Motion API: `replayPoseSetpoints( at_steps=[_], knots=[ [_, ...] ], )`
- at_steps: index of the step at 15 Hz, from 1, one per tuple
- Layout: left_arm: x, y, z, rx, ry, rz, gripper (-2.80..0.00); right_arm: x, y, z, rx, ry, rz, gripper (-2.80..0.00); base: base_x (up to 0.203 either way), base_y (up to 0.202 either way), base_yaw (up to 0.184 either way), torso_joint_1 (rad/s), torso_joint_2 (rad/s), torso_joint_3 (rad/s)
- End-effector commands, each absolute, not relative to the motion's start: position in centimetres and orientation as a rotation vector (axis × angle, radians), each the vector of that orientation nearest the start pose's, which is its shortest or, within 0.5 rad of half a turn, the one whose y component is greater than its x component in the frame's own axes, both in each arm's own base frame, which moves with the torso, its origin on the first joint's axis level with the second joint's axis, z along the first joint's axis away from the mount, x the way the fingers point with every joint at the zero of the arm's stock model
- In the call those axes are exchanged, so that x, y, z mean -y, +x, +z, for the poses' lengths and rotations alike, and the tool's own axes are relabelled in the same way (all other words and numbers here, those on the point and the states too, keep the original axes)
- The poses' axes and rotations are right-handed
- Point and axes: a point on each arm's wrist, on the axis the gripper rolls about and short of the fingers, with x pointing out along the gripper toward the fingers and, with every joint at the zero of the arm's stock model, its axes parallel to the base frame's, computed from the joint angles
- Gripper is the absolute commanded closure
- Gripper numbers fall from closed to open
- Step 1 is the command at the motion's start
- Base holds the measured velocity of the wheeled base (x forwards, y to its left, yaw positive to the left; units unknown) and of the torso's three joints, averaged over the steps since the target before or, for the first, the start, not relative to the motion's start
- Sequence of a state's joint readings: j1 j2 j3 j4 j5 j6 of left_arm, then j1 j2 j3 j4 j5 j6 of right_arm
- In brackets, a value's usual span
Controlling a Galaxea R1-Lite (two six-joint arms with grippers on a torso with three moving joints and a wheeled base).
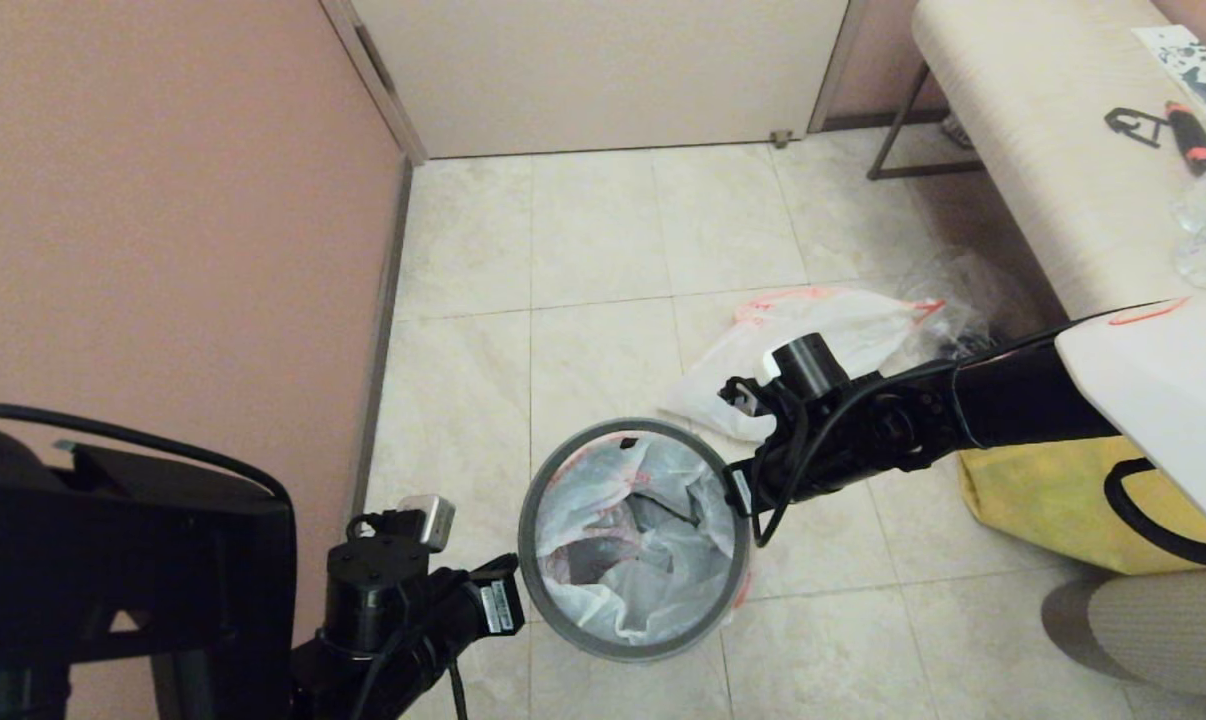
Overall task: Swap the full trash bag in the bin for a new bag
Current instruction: Place the trash can ring on the trash can
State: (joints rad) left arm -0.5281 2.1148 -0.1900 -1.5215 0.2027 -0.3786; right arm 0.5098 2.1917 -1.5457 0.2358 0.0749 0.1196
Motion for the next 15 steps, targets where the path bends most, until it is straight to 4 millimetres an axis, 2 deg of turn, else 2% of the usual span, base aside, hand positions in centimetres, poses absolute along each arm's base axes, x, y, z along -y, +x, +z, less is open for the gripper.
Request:
replayPoseSetpoints(
  at_steps=[1,3,8,15],
  knots=[
    [12.7,22.8,2.3,-0.437,-0.226,-0.237,0.0,-21.3,36.9,11.5,-0.917,-0.089,0.502,0.0,0.0,0.0,0.0,0.0,0.0,0.0],
    [12.7,22.9,2.1,-0.441,-0.224,-0.235,0.0,-21.7,36.9,10.8,-0.929,-0.098,0.506,0.0,0.0,0.0,0.0,0.0,0.0,0.0],
    [12.4,23.4,1.9,-0.44,-0.227,-0.218,0.0,-21.2,37.9,8.6,-0.954,-0.134,0.432,0.0,0.0,0.0,0.0,0.0,0.0,0.0],
    [12.6,23.9,1.2,-0.452,-0.217,-0.211,0.0,-21.8,38.5,8.3,-0.922,-0.158,0.416,0.0,0.0,0.0,0.0,0.0,0.0,0.0]
  ],
)
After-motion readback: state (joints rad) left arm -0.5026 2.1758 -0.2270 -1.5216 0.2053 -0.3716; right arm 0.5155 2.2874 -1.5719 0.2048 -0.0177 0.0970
